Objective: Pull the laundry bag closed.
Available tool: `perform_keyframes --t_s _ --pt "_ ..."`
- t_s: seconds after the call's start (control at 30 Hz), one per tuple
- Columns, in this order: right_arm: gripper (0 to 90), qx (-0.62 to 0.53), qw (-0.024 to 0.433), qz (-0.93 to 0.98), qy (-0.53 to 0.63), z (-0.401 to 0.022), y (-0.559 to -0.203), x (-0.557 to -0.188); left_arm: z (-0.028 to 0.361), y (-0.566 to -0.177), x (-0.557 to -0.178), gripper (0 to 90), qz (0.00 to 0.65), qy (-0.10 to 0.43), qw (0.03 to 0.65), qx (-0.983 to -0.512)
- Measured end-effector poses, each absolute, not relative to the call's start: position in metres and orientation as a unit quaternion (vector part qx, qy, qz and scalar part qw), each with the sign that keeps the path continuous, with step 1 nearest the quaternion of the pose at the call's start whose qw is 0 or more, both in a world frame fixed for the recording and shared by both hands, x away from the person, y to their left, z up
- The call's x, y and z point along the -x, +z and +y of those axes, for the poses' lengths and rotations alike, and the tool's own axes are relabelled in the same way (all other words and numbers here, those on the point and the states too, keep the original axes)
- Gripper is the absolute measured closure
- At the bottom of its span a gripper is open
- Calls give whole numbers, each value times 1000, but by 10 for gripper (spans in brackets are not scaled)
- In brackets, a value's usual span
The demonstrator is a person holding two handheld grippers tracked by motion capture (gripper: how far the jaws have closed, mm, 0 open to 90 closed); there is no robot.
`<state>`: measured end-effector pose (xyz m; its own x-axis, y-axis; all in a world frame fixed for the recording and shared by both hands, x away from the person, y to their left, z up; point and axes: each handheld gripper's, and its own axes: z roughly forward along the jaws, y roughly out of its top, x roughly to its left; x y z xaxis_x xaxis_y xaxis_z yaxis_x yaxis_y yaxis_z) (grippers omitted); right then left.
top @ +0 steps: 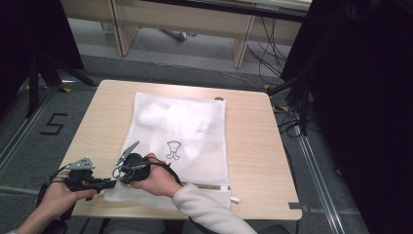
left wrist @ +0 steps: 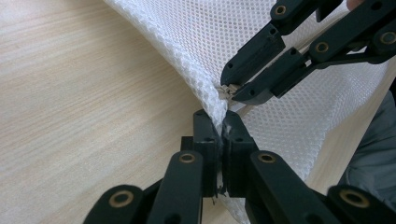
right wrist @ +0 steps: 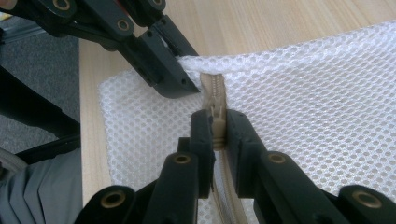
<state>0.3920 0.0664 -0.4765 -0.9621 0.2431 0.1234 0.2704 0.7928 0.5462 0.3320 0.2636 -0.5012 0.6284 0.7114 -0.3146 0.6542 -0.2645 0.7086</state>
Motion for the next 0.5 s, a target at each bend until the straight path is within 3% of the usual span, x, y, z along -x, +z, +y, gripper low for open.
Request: perform_keyframes --t_s 0.5 --pt "823 145 22 -950 -276 61 -477 -389 265 -499 -332 855 430 42 431 -792"
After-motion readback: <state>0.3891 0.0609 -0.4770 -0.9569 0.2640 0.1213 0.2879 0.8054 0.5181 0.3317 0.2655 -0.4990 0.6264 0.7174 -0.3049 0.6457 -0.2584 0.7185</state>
